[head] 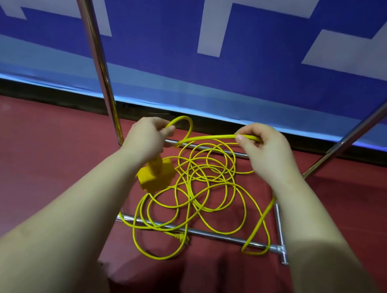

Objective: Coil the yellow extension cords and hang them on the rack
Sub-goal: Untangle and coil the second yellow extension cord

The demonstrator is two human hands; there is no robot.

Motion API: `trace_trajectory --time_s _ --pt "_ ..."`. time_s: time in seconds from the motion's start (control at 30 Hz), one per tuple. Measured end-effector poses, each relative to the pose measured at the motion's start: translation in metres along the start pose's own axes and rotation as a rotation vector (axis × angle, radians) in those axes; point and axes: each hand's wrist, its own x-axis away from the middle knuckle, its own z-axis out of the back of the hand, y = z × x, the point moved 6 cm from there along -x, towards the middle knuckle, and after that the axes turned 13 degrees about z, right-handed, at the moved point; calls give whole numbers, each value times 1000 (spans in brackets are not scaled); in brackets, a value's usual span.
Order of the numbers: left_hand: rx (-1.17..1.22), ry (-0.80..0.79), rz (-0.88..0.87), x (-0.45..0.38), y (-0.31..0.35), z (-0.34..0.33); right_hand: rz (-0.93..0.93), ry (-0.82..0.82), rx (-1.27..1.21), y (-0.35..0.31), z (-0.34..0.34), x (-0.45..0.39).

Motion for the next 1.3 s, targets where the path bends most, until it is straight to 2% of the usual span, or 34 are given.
trace_trajectory --time_s 0.1,0.2,0.33,0.47,0.6,0.73,0.83,0.93,1.0,1.03,1.1,1.17,1.2,1.3 --pt "19 -183 -21 9 5 -13 1 -56 -1 0 1 -2" --pt "-83 -378 -32 19 6 -31 -57 -15 -66 2 2 -2" --pt "138 -642 72 33 9 -50 -123 95 -50 11 5 -1" --pt "304 -755 157 44 13 -62 -105 -82 -121 10 -10 -1" --pt "363 -771 200 50 15 -70 -61 -153 -163 3 -15 -1" --pt "315 -742 159 51 17 -72 -38 -170 -148 0 -19 2" --pt "318 -617 122 40 20 -60 -141 -158 -134 14 -20 4" --pt "401 -465 134 26 17 -43 -257 -332 -129 26 -29 13" --pt "408 -391 145 23 14 -38 -293 -380 -150 28 -32 18" --pt "395 -358 147 22 12 -36 -298 -345 -158 28 -30 17" --pt "363 -314 140 20 10 -36 -313 -121 -241 29 -19 11" --pt "337 -349 140 22 10 -39 -333 149 -343 31 -2 7" --pt "337 -403 149 23 11 -42 -324 216 -337 32 5 6" --pt "356 -574 203 31 12 -48 -234 201 -256 29 14 3"
